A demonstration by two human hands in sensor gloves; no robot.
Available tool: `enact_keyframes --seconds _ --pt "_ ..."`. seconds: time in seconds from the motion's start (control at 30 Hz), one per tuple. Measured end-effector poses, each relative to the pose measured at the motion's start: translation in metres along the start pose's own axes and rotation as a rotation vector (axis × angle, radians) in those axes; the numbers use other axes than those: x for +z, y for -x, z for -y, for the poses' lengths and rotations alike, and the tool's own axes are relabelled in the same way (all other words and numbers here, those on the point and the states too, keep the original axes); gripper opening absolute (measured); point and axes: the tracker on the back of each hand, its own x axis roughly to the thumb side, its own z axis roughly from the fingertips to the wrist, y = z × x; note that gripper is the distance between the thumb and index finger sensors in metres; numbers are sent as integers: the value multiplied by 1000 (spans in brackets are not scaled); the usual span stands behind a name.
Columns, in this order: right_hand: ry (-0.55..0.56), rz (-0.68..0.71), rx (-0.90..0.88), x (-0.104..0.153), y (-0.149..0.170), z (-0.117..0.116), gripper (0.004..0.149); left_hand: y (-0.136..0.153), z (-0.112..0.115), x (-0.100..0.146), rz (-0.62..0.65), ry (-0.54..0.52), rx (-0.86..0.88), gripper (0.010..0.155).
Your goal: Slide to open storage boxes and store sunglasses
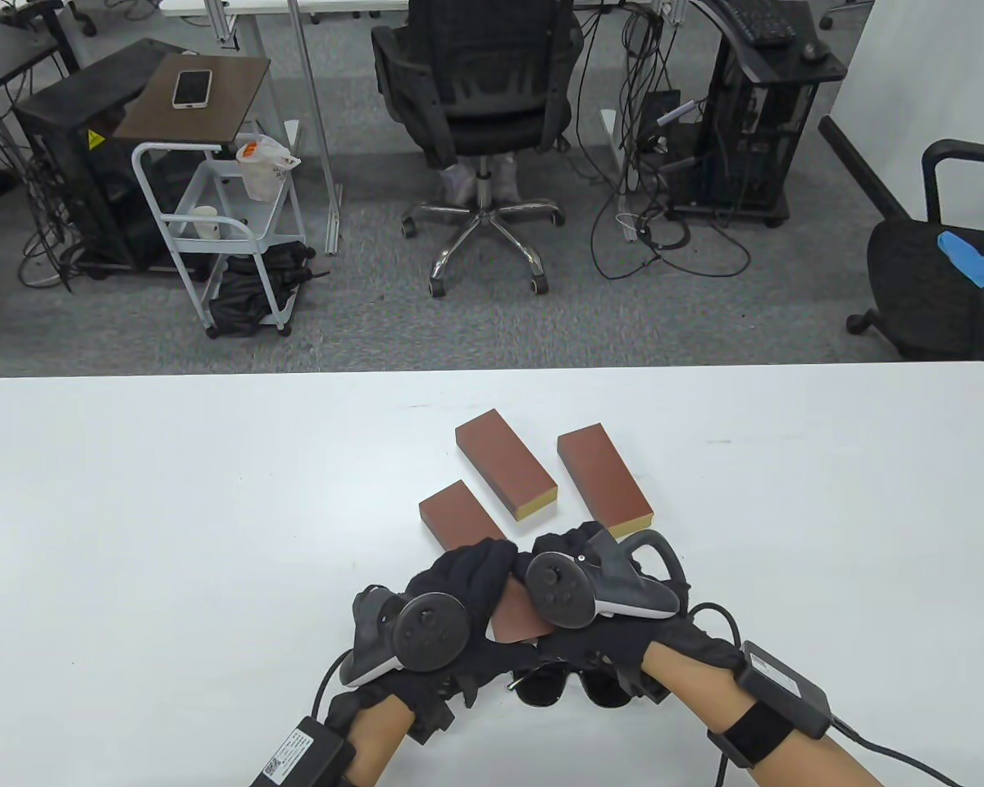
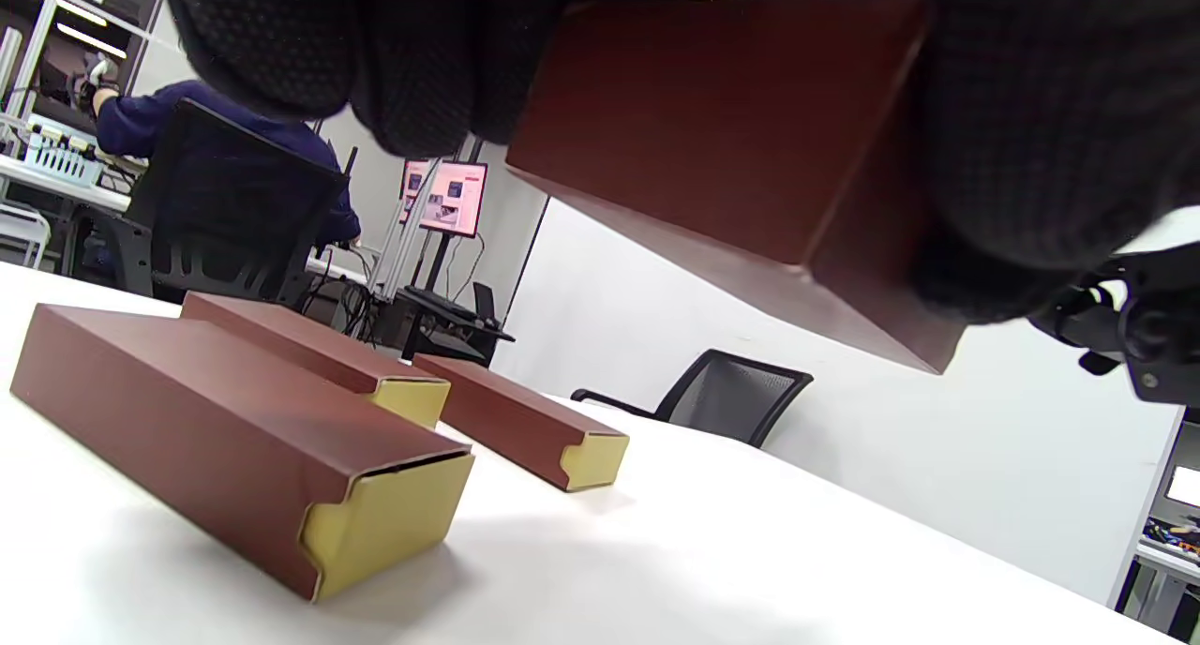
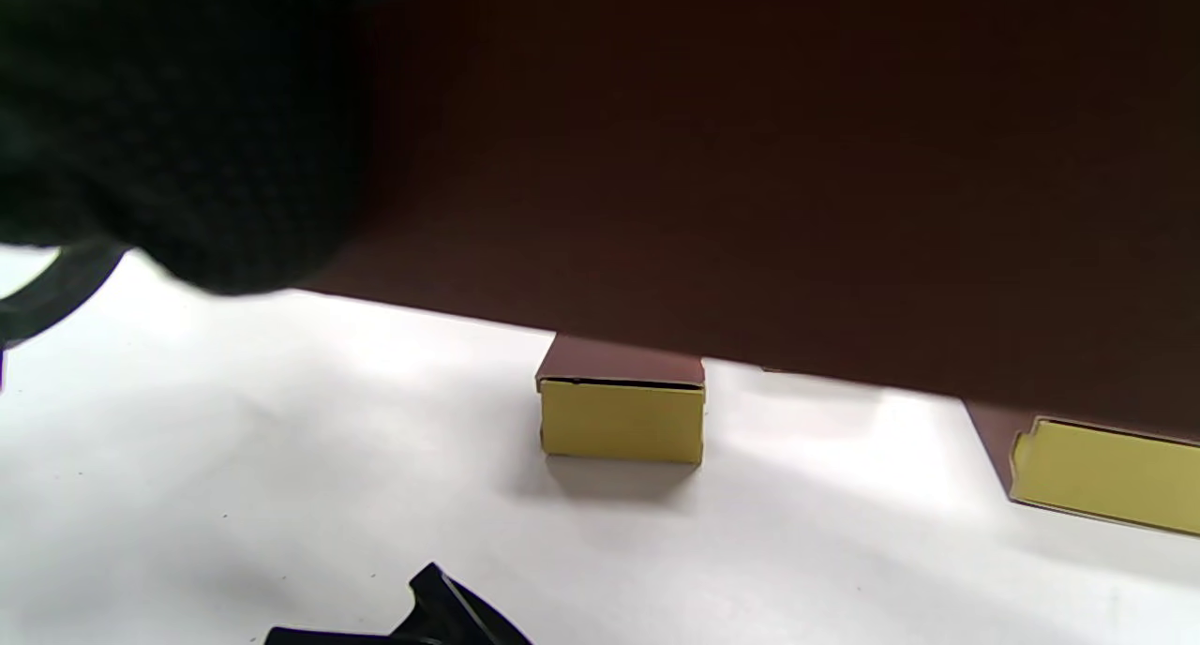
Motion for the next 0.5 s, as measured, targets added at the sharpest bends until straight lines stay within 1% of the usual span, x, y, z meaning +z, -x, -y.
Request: enact_keyframes --seconds 0.2,0.33,0.37,0.43,0.5 --pt "15 -9 -43 2 3 -7 88 2 1 -4 -15 84 58 100" --pt "49 0 -88 7 9 -10 87 4 1 -6 -11 72 114 97" --pt "67 -4 -103 9 12 -10 86 4 1 -5 -5 50 115 96" --pt "102 3 -123 14 18 -12 86 4 1 -5 -3 37 94 94" --pt "107 -22 -115 20 26 -13 87 7 2 -4 -6 32 84 94"
